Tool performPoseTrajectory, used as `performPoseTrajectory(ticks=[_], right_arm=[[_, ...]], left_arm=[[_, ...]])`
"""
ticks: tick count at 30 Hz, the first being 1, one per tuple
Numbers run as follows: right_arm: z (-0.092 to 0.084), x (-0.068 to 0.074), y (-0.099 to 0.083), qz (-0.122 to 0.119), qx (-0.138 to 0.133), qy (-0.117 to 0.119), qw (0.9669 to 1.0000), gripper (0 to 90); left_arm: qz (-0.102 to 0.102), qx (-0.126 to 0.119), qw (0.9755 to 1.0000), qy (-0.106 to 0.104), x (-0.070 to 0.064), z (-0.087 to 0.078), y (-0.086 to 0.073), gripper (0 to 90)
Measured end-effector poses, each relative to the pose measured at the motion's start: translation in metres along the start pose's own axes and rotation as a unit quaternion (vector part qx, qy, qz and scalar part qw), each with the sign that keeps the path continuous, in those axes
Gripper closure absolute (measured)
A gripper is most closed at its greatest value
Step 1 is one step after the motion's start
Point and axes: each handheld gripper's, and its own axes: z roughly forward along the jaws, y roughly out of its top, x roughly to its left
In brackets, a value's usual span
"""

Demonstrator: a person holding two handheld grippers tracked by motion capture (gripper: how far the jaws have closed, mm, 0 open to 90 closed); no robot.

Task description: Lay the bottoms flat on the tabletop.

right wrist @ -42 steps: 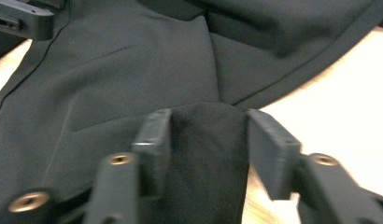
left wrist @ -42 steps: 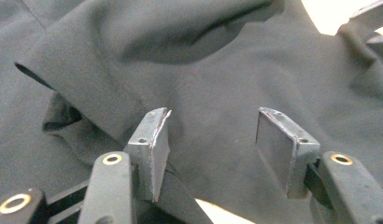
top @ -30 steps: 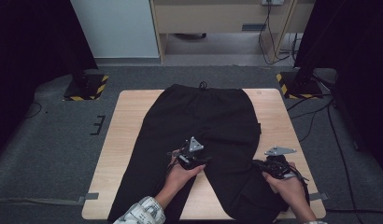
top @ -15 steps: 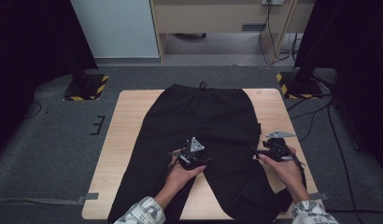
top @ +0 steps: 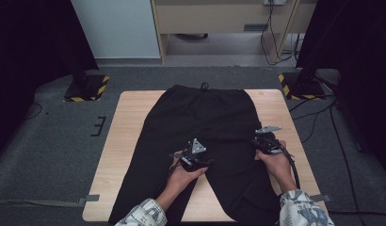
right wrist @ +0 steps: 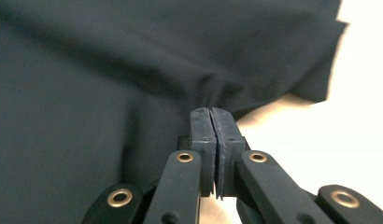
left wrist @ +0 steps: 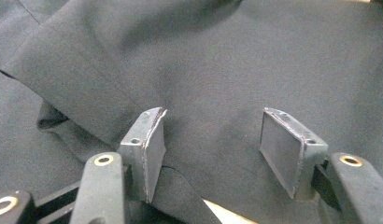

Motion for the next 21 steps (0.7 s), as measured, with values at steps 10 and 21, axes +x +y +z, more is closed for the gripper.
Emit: performPoseTrajectory(ticks=[10,21], right_arm=[[0.008,-0.009,0.014,0.039,-0.057,-0.007,0.9976,60.8],[-0.024,0.021,-0.031,0.002,-0.042,0.039,0.9984,50.6]], left_arm=[[0.015,0.005,0.9999,0.006,0.0,0.0,0.0,39.5],[0.014,-0.015,0.9998,0.0,-0.004,-0.013,0.006,42.0]])
